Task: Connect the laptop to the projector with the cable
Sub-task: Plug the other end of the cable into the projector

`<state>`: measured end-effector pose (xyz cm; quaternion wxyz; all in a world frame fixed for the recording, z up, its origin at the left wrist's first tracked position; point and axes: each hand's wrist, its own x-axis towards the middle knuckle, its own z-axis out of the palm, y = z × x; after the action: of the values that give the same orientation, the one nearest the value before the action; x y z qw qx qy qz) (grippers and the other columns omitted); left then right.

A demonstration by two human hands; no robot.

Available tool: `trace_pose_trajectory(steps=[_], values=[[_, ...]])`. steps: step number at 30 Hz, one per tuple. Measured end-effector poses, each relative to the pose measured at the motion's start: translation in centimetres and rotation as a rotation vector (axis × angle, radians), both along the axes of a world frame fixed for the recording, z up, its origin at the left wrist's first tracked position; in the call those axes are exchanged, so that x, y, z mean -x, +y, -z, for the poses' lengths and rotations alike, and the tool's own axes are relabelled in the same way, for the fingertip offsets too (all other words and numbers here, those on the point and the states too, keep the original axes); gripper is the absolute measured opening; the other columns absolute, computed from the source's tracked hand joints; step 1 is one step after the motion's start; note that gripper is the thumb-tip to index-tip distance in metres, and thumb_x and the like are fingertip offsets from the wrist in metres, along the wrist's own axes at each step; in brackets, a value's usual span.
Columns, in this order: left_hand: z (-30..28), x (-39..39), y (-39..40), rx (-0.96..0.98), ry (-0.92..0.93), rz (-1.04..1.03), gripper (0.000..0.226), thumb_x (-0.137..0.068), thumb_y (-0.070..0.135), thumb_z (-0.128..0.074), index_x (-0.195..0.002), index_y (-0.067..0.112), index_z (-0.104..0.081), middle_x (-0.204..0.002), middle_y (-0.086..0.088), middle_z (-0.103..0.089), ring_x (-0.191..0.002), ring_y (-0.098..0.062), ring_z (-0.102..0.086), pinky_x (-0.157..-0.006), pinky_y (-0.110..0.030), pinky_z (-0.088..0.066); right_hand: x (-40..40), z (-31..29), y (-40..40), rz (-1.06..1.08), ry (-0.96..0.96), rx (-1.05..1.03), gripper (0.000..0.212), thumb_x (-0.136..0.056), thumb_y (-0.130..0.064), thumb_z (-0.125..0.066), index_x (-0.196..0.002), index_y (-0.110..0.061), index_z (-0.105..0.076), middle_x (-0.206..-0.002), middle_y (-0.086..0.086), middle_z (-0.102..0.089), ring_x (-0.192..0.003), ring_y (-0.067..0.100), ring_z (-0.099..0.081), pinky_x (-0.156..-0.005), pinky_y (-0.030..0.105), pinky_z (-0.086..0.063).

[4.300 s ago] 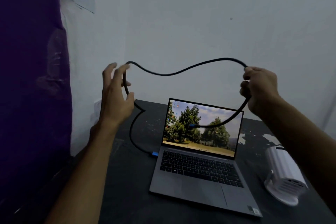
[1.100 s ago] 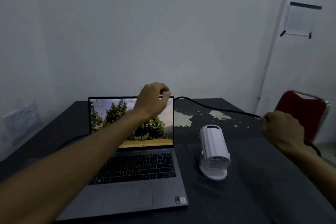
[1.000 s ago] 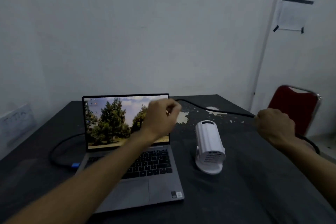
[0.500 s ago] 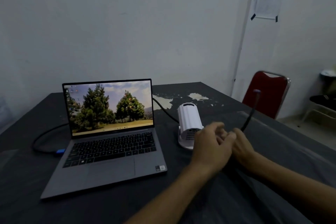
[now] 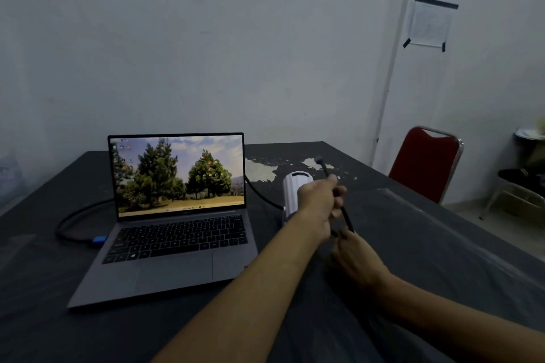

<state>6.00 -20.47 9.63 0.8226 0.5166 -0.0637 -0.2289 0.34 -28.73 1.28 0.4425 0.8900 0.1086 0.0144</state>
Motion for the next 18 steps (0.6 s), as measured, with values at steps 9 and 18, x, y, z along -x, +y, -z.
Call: trace_pose_trajectory(steps=[9, 18], values=[[-0.7, -2.2, 5.2, 0.169, -0.056, -0.219, 0.02, -0.106, 0.011, -0.051, -0.094, 0.003, -0.065, -0.075, -0.008, -0.072, -0.044, -0.006, -0.048, -0.038, -0.018, -0.035, -0.1, -1.4, -2.6, -0.005, 0.058, 0.07, 0.034, -0.104, -0.018, -0.051, -0.125, -0.001, -0.072, -0.132, 0.028, -0.067, -0.13, 0.045, -0.058, -0.12, 0.053, -0.03], [4.9, -0.2, 8.7, -0.098, -0.242, -0.099, 0.017, -0.104, 0.012, -0.057, -0.102, 0.0, -0.069, -0.076, -0.012, -0.077, -0.048, -0.012, -0.06, -0.044, -0.021, -0.05, 5.2, -1.9, -0.7, -0.56, -0.501, -1.053, 0.019, -0.1, -0.026, -0.063, -0.086, -0.016, -0.069, -0.078, -0.005, -0.058, -0.056, 0.014, -0.051, -0.05, 0.029, -0.042]])
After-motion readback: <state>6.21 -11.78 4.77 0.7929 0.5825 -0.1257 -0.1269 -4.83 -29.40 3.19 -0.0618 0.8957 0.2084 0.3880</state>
